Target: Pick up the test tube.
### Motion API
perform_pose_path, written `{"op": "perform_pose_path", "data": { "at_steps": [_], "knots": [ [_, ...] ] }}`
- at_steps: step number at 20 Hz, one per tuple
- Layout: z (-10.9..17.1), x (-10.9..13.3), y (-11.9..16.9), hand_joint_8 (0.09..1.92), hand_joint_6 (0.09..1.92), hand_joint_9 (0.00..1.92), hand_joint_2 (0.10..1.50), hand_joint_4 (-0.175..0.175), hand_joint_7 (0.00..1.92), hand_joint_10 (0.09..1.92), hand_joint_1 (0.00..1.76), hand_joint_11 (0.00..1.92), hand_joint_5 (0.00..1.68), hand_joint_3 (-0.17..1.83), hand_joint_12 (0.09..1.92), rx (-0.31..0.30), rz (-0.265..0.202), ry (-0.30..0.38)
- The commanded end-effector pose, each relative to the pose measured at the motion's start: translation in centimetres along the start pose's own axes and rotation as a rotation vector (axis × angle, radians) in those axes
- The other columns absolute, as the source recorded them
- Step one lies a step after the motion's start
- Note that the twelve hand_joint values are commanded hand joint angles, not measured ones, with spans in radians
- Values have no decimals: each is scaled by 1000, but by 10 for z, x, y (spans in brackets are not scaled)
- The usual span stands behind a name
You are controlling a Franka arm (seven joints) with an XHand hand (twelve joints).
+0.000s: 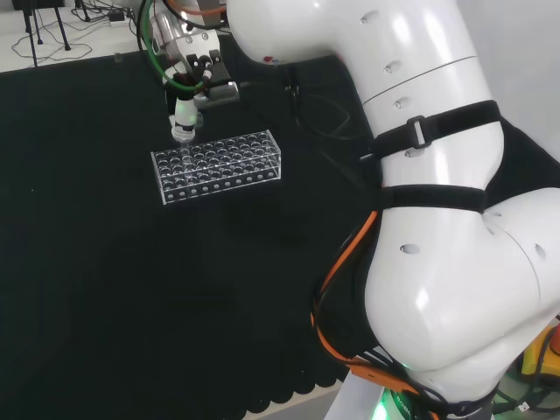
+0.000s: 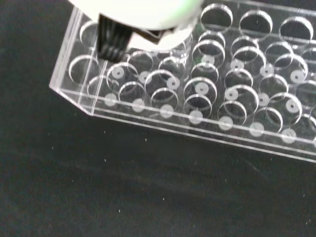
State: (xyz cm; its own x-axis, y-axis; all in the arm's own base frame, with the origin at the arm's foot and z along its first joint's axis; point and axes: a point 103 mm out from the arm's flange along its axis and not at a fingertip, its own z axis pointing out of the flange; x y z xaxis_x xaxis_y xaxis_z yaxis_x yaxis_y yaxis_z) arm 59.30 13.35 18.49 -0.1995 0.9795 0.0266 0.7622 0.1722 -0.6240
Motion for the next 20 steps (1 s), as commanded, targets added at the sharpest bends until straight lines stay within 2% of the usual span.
{"op": "perform_pose_path", "data": {
  "at_steps": [1,4,7,10,12,16,17,20],
  "knots": [
    [2,3,12,906,898,848,571,-175,1013,797,1124,429,699,737,1413,-11,8,-4],
    [1,2,12,886,886,910,569,-175,1075,767,1144,466,758,745,1393,-48,18,24],
    [-2,3,12,829,830,1037,569,-175,1204,702,1180,536,879,754,1361,-65,20,17],
    [-3,4,12,770,778,1154,806,-175,1217,661,1254,593,1093,422,1330,-67,21,1],
    [-3,4,12,727,728,1210,835,-175,1222,655,1286,631,1150,366,1303,-62,26,6],
    [-1,2,12,703,701,1255,798,-175,1241,662,1300,672,1184,425,1277,-78,29,27],
    [-2,2,10,696,691,1276,757,-175,1258,666,1304,693,1203,493,1266,-96,30,28],
    [-6,1,6,806,697,1261,672,-175,1320,526,1402,777,1220,612,1228,-157,26,44]
  ]
}}
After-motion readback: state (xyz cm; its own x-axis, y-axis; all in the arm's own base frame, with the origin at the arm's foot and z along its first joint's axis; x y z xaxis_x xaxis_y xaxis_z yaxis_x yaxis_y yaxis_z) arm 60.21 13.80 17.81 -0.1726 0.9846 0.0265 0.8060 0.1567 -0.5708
